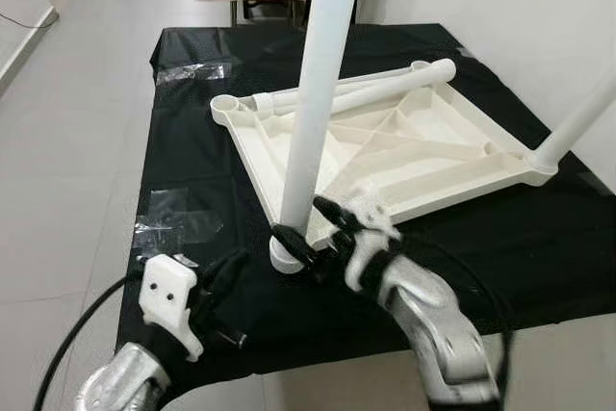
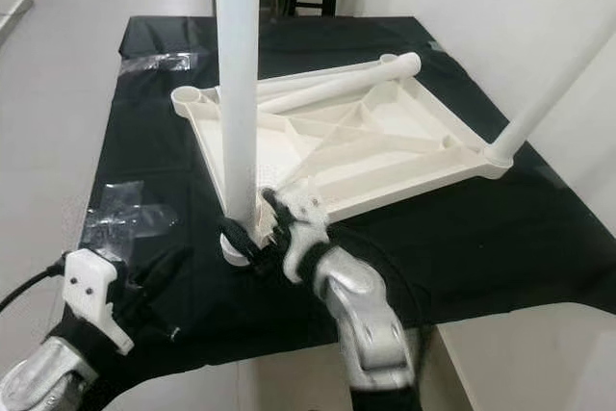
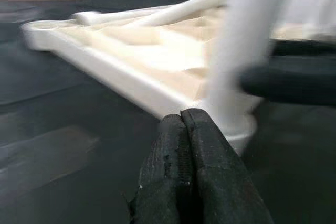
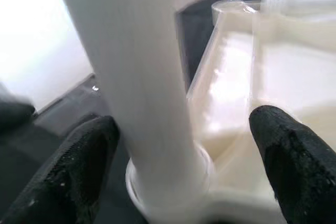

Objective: Building children table

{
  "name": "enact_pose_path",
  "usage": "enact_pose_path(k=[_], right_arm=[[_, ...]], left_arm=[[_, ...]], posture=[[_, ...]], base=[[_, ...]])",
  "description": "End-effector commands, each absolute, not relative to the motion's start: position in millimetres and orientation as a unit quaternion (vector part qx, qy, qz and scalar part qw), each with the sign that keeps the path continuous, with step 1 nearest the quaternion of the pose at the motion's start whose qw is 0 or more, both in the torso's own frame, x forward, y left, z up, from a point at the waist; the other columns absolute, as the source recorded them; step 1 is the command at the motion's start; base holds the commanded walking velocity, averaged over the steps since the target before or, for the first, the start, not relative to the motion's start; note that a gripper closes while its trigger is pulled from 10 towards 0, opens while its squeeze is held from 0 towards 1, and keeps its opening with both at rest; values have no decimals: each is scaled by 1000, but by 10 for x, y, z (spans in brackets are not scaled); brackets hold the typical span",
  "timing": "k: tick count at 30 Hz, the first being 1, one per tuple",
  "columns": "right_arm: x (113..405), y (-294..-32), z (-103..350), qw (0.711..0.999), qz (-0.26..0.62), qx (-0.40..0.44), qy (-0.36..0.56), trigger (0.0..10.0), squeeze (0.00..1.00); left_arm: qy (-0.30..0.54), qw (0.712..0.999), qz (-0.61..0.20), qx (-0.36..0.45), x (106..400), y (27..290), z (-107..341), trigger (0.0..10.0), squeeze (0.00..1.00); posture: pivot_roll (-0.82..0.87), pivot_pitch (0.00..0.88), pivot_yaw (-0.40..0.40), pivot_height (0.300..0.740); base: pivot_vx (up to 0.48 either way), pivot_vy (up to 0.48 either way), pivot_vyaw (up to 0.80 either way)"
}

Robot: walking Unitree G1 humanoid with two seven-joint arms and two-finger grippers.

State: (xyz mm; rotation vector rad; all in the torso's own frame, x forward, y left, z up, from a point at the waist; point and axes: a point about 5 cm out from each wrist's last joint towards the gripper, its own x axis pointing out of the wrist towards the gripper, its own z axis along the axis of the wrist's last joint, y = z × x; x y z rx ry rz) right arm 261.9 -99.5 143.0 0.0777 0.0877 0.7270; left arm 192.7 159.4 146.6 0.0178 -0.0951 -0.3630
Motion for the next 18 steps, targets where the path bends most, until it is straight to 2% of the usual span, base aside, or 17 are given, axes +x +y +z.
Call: enact_pose_path(k=[1,5,8,9,13,14,15,16,18], right_arm=[[2611,-1095,1487,939,341,43,23,10000,1000],[2671,-1465,1502,973,224,50,-11,10000,1000],[2684,-1541,1503,980,193,54,-17,10000,1000],[2709,-1659,1500,987,151,45,-20,10000,600],[2723,-1735,1499,991,125,37,-21,10000,600],[2744,-1846,1496,995,96,27,-18,10000,149],[2744,-1846,1496,995,96,27,-18,10000,149],[2742,-1847,1497,995,97,27,-16,10000,35],[2742,-1847,1497,995,97,27,-16,10000,35]], left_arm=[[-39,985,-165,20,1920,1630,1460,10000,0],[-33,992,-117,23,1955,1724,1471,10000,0],[-34,993,-108,25,1962,1741,1475,10000,0],[-35,994,-96,29,1980,1766,1479,10000,0],[-37,995,-89,33,1992,1780,1482,10000,0],[-31,996,-78,34,2021,1796,1479,10000,0],[-31,996,-78,34,2021,1796,1479,10000,0],[-30,996,-75,36,2027,1797,1479,10000,0],[-30,996,-75,36,2027,1797,1479,10000,0]], posture=[[66,98,-64,740],[60,102,-63,740],[60,102,-63,740],[52,103,-62,740],[49,102,-62,740],[48,103,-61,740],[48,103,-61,740],[51,103,-61,740],[51,103,-61,740]], base=[[0,0,0],[0,0,0],[0,0,0],[0,0,0],[0,0,0],[0,480,0],[0,480,0],[0,480,0],[0,480,0]])
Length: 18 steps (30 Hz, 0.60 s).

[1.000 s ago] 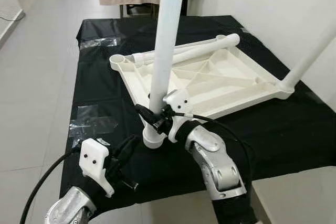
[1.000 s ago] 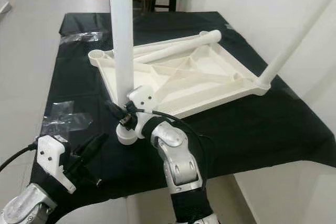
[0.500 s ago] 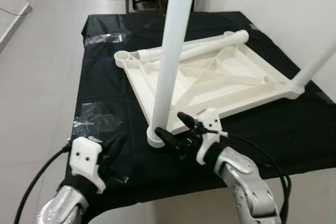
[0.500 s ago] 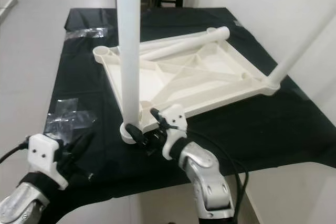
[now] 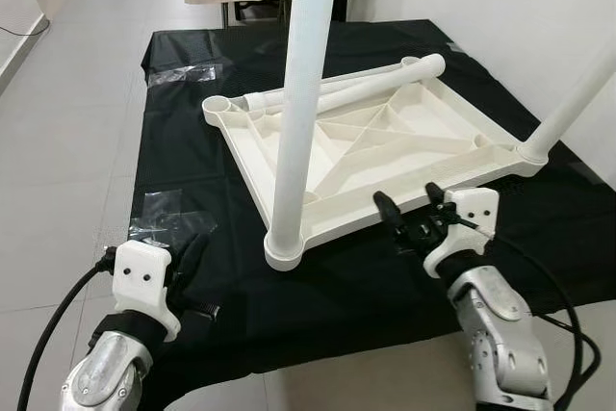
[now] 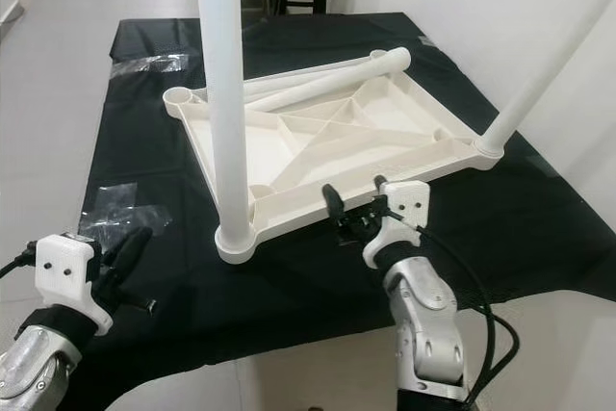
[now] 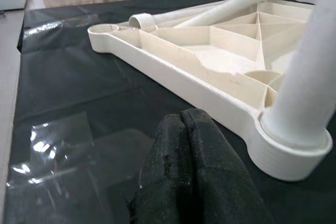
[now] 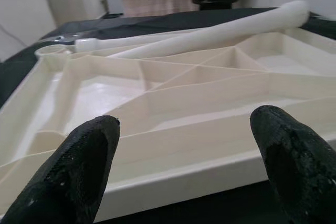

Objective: Building children table

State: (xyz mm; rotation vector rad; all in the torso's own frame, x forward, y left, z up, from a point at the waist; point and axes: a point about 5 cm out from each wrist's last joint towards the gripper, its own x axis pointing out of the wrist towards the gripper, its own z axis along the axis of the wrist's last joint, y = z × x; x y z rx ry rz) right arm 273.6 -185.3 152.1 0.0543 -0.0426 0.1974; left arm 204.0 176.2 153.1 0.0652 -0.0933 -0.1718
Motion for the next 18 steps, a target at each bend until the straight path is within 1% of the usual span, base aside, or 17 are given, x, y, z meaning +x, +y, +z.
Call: enact_pose_path(k=[1,6,18], right_arm=[[2741,-1843,1493,995,99,28,-13,10000,4],[2752,-1817,1498,993,109,33,-12,10000,0],[2778,-1837,1482,994,97,39,-21,10000,0]], left_arm=[[-30,996,-71,37,2031,1797,1479,10000,0],[-33,997,-62,37,2044,1801,1481,10000,0],[-30,997,-55,37,2060,1794,1479,10000,0]], posture=[[50,104,-61,740],[51,104,-64,740],[48,102,-64,740]], base=[[0,480,0],[0,480,0],[0,480,0]])
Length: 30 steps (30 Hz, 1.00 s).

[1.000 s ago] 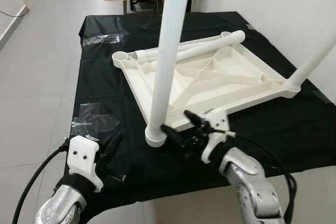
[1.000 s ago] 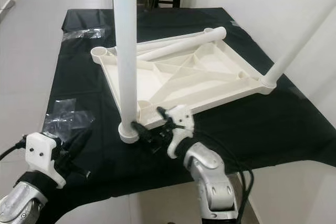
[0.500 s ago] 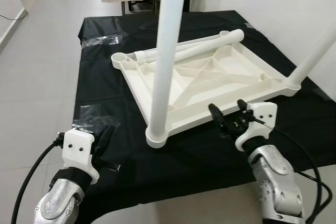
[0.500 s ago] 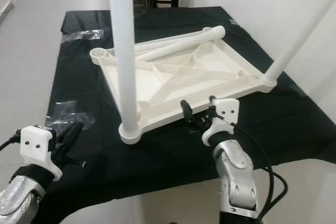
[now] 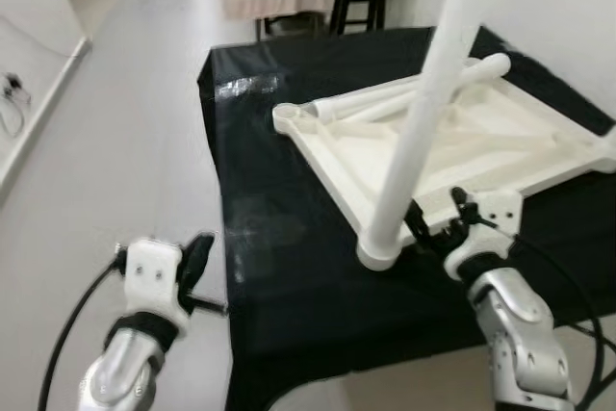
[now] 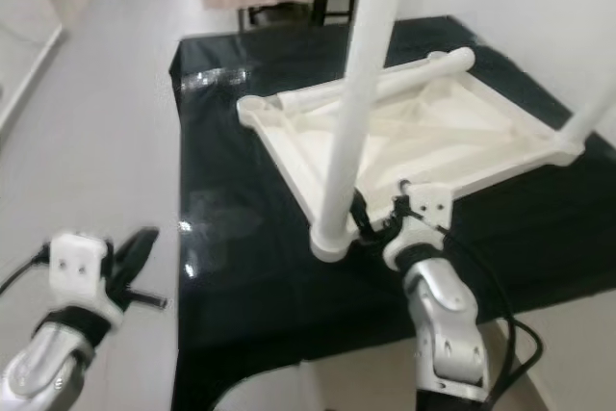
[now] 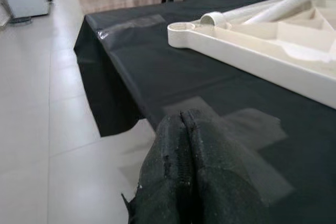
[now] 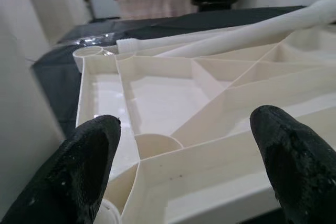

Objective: Building children table

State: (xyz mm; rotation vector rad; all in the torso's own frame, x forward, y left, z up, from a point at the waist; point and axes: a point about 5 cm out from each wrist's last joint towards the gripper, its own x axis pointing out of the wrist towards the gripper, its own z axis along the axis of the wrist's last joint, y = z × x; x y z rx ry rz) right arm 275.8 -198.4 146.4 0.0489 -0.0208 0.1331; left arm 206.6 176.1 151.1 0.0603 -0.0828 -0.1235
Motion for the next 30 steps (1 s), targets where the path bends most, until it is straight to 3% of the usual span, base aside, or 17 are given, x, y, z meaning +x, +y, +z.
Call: enact_pose_path(k=[1,11,23,30], right_arm=[[2779,-1839,1483,994,96,38,-21,10000,0],[2784,-1831,1492,994,98,31,-23,10000,0],[2791,-1614,1544,989,143,-1,-35,10000,0],[2809,-1627,1529,989,143,6,-30,10000,0]], left_arm=[[-29,997,-56,36,2062,1792,1478,10000,0],[-29,997,-61,34,2074,1781,1484,10000,0],[-39,992,-86,82,2148,1733,1606,10000,0],[-41,994,-66,72,2171,1797,1629,10000,0]], posture=[[48,102,-64,740],[47,102,-68,740],[58,92,-62,740],[60,86,-66,740]], base=[[0,480,0],[0,480,0],[0,480,0],[0,0,0]])
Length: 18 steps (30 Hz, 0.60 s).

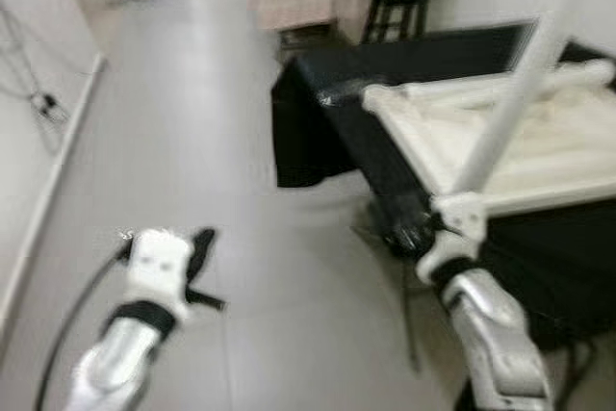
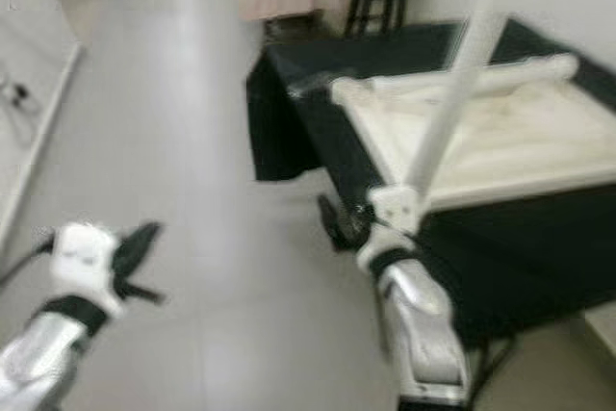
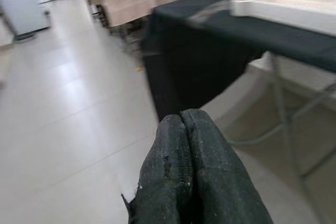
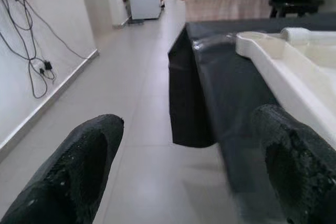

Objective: Building children table

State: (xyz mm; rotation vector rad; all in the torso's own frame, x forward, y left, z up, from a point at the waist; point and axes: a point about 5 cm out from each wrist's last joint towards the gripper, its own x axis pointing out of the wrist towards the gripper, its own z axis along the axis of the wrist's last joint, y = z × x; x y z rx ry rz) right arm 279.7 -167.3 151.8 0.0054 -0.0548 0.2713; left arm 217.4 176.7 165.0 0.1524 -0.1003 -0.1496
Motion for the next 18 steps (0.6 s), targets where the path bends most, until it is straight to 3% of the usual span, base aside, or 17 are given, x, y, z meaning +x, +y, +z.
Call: enact_pose_path(k=[1,6,13,18], right_arm=[[2803,-1625,1525,989,147,5,-27,10000,0],[2786,-1580,1510,985,169,-6,-17,10000,0],[2809,-1482,1489,984,178,-12,-8,10000,0],[2839,-1454,1465,984,180,11,2,10000,0]], left_arm=[[-43,995,-60,67,2183,1808,1626,10000,0],[-61,997,-17,46,2200,1853,1624,10000,0],[-68,995,-64,-33,2196,1828,1587,10000,0],[-77,991,-81,-70,2229,1797,1568,10000,0]], posture=[[58,83,-67,740],[57,80,-69,740],[66,84,-82,740],[73,85,-87,740]], base=[[0,0,0],[0,0,0],[0,0,0],[357,0,0]])
